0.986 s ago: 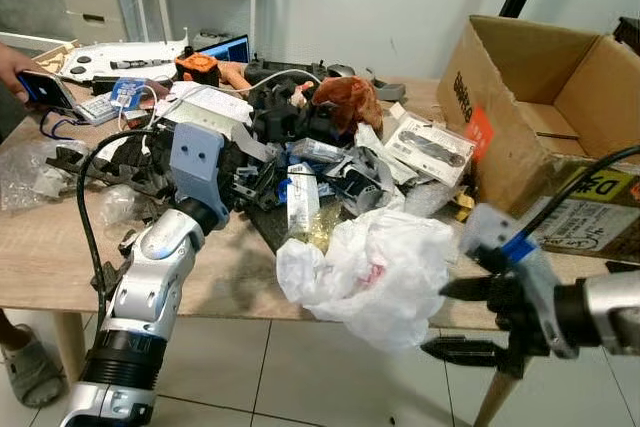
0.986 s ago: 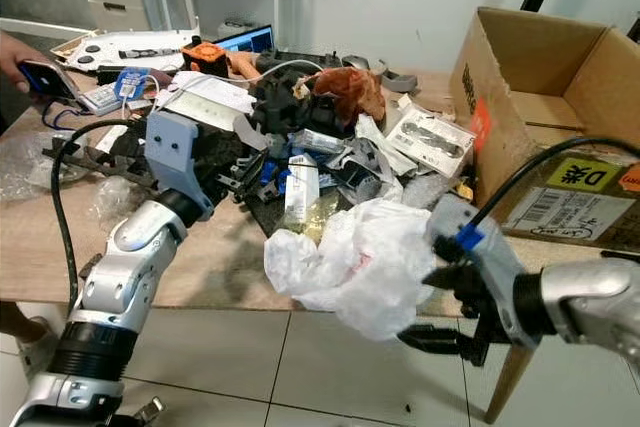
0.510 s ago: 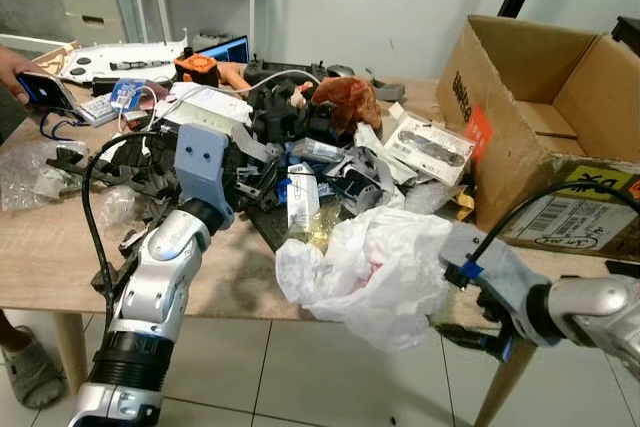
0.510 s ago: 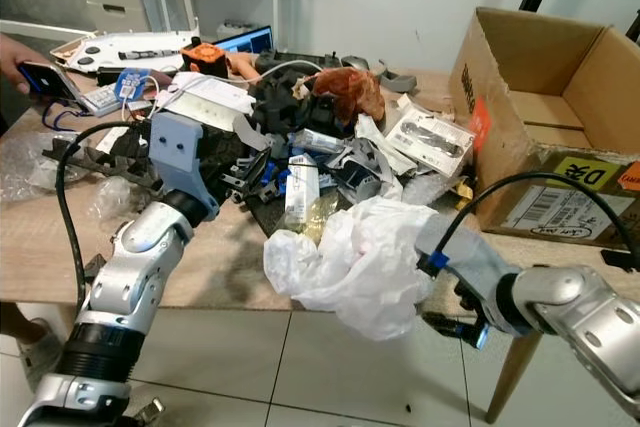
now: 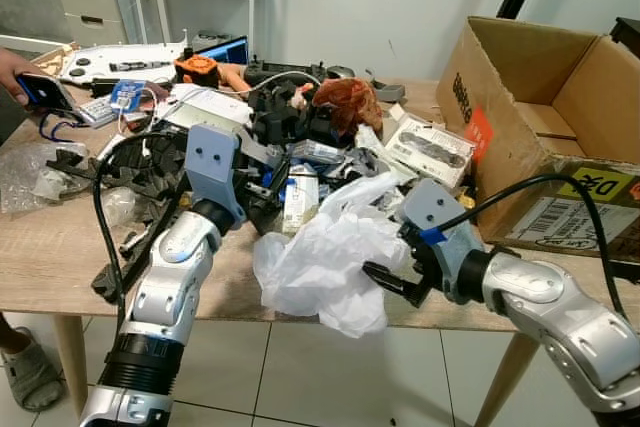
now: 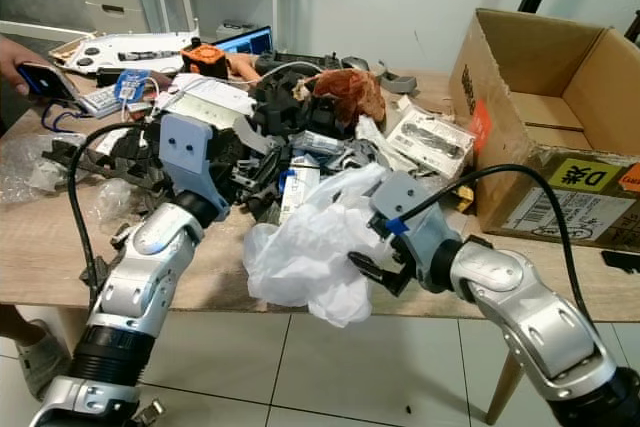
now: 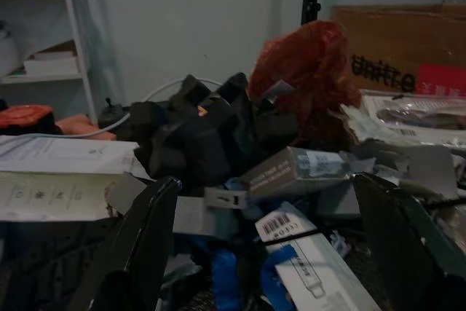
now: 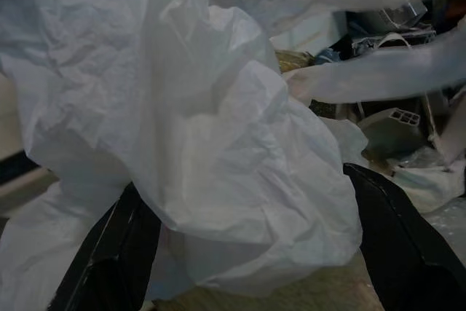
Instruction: Picking trash to rubbish bin
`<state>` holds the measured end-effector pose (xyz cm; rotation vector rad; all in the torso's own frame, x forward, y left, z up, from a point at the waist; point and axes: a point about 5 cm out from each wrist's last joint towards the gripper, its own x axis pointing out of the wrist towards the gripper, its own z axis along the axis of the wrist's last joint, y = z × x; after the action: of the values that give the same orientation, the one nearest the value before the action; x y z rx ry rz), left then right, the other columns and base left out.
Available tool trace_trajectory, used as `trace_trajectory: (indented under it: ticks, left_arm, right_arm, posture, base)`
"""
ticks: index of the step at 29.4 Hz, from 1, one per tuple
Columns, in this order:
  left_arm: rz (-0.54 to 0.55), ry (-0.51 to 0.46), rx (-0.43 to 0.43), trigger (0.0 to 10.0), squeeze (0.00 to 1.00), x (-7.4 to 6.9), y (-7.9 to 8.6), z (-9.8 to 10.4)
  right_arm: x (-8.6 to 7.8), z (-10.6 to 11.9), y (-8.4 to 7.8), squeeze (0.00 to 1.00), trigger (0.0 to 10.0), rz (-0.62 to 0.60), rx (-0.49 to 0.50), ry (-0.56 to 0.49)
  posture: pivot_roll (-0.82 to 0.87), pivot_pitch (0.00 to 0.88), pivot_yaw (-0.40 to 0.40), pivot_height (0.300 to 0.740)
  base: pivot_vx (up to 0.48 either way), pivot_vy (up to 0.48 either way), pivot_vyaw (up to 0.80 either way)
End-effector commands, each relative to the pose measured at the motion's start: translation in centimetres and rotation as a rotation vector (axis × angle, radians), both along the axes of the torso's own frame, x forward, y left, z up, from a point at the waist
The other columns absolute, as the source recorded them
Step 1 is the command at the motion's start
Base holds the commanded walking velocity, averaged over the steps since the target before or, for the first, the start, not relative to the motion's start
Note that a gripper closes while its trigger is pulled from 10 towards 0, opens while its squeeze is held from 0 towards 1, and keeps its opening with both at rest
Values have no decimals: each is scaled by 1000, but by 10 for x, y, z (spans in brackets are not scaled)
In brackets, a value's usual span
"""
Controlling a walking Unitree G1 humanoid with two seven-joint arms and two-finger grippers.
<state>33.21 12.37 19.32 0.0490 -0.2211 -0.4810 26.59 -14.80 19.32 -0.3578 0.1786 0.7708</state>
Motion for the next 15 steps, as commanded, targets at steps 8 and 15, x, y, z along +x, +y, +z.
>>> trace_trajectory:
  ticks: [8, 15]
  left_arm:
    - [-38, 7, 3, 10000, 0, -4, -14, -2]
    - [-52, 6, 0, 10000, 0, -8, -20, -4]
  right_arm:
    - [1, -50, 1, 0, 1216, -127, 122, 171]
    - [4, -61, 2, 0, 0, -171, 141, 195]
  posture:
    - [-11, 72, -34, 740]
    - [6, 58, -52, 740]
  base:
    - [0, 0, 0]
    - [0, 0, 0]
